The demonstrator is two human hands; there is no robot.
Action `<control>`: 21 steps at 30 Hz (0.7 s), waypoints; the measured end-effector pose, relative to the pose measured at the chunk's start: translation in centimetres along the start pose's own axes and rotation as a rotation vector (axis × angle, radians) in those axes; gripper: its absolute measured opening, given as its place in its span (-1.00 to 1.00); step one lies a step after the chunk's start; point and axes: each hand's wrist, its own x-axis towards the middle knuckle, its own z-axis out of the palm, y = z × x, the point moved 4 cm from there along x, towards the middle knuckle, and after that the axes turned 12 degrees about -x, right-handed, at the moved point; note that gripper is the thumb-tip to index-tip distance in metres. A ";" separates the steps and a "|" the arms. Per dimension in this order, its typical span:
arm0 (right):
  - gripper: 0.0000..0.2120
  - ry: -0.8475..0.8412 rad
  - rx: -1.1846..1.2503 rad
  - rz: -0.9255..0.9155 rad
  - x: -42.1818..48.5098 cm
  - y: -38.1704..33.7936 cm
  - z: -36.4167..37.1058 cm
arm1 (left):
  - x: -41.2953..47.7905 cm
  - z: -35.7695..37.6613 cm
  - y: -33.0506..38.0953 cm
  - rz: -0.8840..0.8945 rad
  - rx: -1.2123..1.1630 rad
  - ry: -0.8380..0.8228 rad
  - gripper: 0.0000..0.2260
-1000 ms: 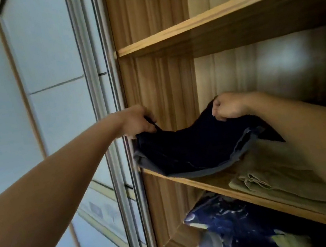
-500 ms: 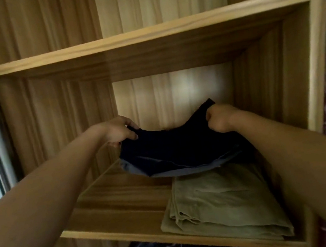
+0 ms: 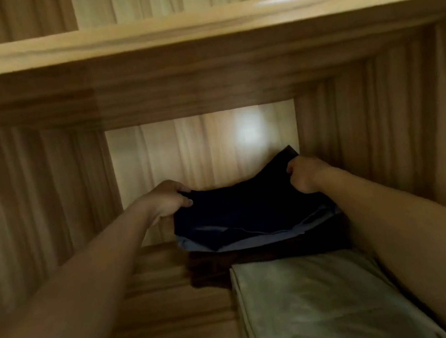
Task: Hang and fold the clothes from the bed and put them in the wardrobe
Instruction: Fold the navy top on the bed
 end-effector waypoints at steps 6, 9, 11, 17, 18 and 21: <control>-0.53 -0.124 -0.201 0.109 3.6 0.2 5.4 | 3.7 2.9 -4.0 -0.045 0.186 -0.078 -0.47; -0.45 -0.075 -0.277 0.207 3.6 0.4 7.2 | 4.5 3.7 -4.8 -0.084 0.379 -0.104 -0.43; -0.50 0.078 -0.280 0.193 2.9 -0.5 6.1 | 4.9 3.4 -3.5 -0.042 0.481 -0.057 -0.42; -0.26 -0.089 -0.279 -0.023 5.1 -2.6 9.4 | 5.1 8.9 -1.7 0.120 0.541 -0.214 -0.26; -0.23 -0.131 -0.247 0.004 5.4 -2.2 10.3 | 5.1 10.0 -2.7 0.060 0.543 -0.238 -0.22; -0.18 -0.148 -0.205 0.039 6.1 -1.5 11.5 | 5.6 11.4 -4.8 -0.004 0.537 -0.229 -0.22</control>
